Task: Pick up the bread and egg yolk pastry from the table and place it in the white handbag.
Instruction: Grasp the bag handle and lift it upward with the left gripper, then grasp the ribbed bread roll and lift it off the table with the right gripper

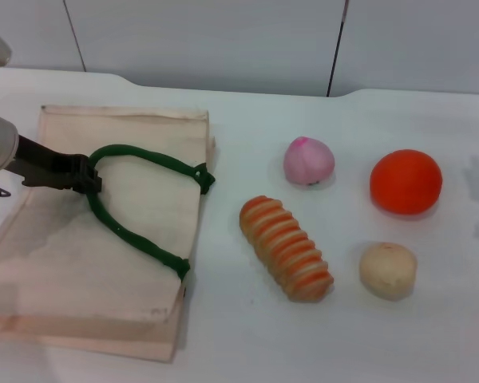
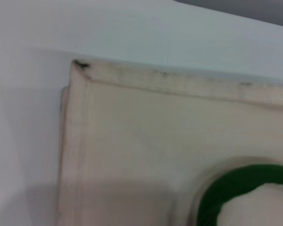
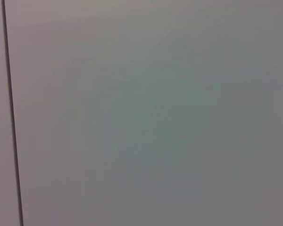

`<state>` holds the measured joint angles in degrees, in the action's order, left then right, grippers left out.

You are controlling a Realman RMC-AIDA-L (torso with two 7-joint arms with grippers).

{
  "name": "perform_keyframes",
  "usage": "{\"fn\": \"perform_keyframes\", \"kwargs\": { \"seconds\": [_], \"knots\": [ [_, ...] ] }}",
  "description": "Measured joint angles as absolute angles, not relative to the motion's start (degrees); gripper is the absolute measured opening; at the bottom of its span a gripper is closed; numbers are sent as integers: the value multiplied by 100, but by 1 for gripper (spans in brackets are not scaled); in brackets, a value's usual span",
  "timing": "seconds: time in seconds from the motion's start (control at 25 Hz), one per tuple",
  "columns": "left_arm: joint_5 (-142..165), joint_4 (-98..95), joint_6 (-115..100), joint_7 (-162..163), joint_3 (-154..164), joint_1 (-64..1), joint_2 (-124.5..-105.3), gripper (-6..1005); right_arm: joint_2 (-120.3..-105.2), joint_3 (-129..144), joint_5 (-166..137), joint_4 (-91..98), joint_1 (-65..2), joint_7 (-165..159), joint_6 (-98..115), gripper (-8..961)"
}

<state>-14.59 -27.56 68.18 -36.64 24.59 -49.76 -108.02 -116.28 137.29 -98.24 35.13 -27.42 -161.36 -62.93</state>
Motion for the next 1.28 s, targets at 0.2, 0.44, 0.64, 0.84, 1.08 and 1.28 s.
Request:
{"fn": "perform_keyframes", "kwargs": {
  "seconds": [0.2,0.44,0.64,0.84,1.08,1.28],
  "knots": [
    [-1464,-2742,6742,-3689,2476,-4992,-10801,285,-11628,13739,-9839,3549,-2742,-16136,-6293,883],
    [-1528,-2756,6535,-3775,2448,-4989,-10836,155,-11628,13739,-9843,3559,-2724,-16136,-6294,883],
    [-2511,-2802,6685,-4543,2392,-4840,-10881,133,-11626,13750,-9844,3542,-2687,-16136,-6274,883],
    [-3974,-3099,7340,-5445,2391,-4469,-10873,132,-11593,13947,-9865,3638,-2719,-16136,-6114,884],
    [-5127,-3187,8051,-6229,2391,-4138,-10829,133,-11466,14091,-10322,3910,-2760,-16140,-5674,884],
    [-5777,-3094,8312,-6749,2391,-3951,-10820,132,-10990,14111,-11233,4669,-2772,-16142,-4540,884]
  ]
}}
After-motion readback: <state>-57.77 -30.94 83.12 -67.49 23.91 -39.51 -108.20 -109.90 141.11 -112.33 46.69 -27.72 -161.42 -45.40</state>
